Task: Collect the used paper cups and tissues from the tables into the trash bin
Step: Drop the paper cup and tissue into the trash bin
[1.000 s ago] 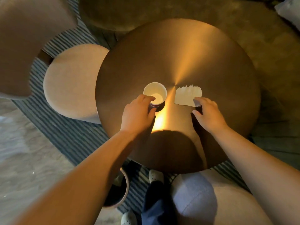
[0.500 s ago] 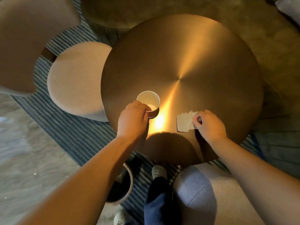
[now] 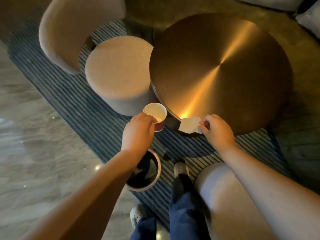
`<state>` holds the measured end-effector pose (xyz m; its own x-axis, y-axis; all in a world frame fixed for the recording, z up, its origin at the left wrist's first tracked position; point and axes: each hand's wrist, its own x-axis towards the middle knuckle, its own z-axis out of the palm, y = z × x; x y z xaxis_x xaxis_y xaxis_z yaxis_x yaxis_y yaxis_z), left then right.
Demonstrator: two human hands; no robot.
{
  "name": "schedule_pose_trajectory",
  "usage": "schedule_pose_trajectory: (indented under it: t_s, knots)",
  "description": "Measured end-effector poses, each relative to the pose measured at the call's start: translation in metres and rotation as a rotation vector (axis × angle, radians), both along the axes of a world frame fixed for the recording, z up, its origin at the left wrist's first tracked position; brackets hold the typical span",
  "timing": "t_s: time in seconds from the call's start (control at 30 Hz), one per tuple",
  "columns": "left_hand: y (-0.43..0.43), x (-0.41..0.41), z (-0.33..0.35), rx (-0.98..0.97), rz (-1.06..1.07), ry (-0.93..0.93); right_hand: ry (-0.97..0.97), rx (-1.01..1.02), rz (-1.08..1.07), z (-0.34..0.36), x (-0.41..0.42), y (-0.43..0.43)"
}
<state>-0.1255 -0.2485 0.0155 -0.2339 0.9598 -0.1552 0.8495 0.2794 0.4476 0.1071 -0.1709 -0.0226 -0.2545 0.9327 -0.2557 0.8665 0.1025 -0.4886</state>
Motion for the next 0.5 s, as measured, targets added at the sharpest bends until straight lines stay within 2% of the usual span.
schedule_pose_trajectory:
  t_s: [0.27, 0.5]
  knots:
    - [-0.158, -0.087, -0.008, -0.079, 0.060, -0.003, 0.006, -0.023, 0.081, -0.018, -0.090, -0.152]
    - [-0.219, -0.117, -0.056, -0.218, 0.147, -0.089, -0.037, -0.117, 0.203, -0.062, -0.138, -0.211]
